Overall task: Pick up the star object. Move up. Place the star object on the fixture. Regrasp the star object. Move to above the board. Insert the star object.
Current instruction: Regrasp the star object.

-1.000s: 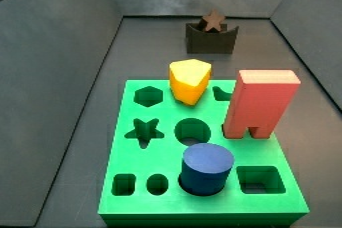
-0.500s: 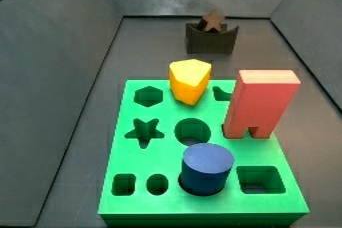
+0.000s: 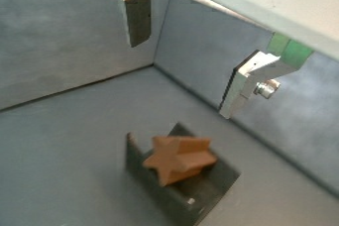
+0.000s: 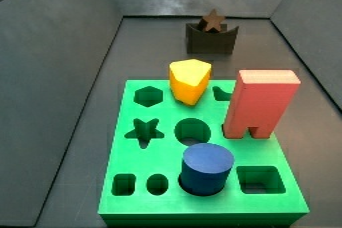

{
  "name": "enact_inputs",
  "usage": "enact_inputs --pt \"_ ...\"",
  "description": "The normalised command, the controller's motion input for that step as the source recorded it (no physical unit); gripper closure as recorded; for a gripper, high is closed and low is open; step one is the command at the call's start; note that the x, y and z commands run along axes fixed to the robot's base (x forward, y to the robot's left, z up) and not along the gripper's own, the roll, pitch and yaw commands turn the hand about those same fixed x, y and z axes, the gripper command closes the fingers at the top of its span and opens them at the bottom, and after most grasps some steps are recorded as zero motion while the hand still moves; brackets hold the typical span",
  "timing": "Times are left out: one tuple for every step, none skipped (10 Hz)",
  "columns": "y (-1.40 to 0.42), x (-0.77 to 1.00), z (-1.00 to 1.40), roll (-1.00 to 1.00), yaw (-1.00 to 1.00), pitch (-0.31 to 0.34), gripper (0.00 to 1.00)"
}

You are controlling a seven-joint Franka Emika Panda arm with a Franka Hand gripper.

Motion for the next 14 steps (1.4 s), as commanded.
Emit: enact_inputs --pt "-0.02 0.01 0.0 1.0 0.02 0.021 0.0" --pt "-0.03 0.03 -0.01 1.0 0.03 0.033 0.0" --pt "-0.03 0.04 0.0 1.0 0.03 0.045 0.0" --pt "-0.03 0.06 -0.01 1.0 0.04 0.067 0.0" --pt "-0.03 0.07 -0.01 1.0 0.04 0.079 0.0" --pt "-0.03 0.08 -0.01 1.0 0.06 0.115 0.0" --pt "-0.04 0.09 -0.01 1.0 0.08 0.14 0.0" --pt "-0.04 0.09 -0.02 0.88 0.12 0.16 0.0" --pt "-0.04 0.09 -0.01 0.74 0.13 0.155 0.0" --pt "-0.04 0.09 -0.02 0.42 0.16 0.131 0.0" --pt "-0.04 0.09 -0.01 0.32 0.17 0.118 0.0" --pt "-0.03 0.08 0.0 0.2 0.18 0.075 0.0" --pt "0.07 0.03 -1.0 0.22 0.21 0.07 0.0" --pt "0.07 0.03 -1.0 0.2 0.21 0.042 0.0"
